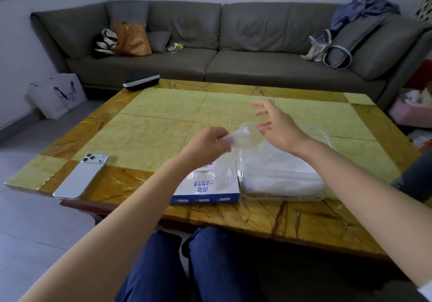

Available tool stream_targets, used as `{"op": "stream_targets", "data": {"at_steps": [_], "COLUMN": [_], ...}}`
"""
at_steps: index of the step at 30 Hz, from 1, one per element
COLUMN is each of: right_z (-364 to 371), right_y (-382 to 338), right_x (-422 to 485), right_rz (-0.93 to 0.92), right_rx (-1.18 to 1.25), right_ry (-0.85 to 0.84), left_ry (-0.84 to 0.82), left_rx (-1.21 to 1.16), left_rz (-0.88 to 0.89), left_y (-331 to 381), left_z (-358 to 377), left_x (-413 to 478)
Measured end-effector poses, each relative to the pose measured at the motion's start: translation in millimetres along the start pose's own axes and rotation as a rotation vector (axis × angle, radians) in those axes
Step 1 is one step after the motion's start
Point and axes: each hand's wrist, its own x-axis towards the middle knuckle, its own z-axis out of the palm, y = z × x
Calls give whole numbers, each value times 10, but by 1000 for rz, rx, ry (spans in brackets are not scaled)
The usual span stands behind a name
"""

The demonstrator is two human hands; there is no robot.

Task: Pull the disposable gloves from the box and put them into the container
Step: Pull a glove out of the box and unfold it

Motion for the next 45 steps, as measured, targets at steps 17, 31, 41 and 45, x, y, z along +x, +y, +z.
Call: {"op": "stream_targets", "data": {"at_steps": [17, 31, 41, 45], "right_z": [66, -34, -16, -124], "right_y": [9, 297, 234, 351], "right_x": [-89, -197, -208, -124], "right_rz": [-43, 175, 22, -12], "right_rx": [-17, -61, -155, -169], "right_ry": [-293, -553, -275, -83], "left_ry": [-41, 32, -48, -85], "left_rx": [-287, -112, -58, -65], "left_rz": [-340, 28, 32, -8], "left_y": [-382, -41, 271, 327], "left_z": [-218, -9, 38, 21], "left_x": [-95, 36, 318, 465]}}
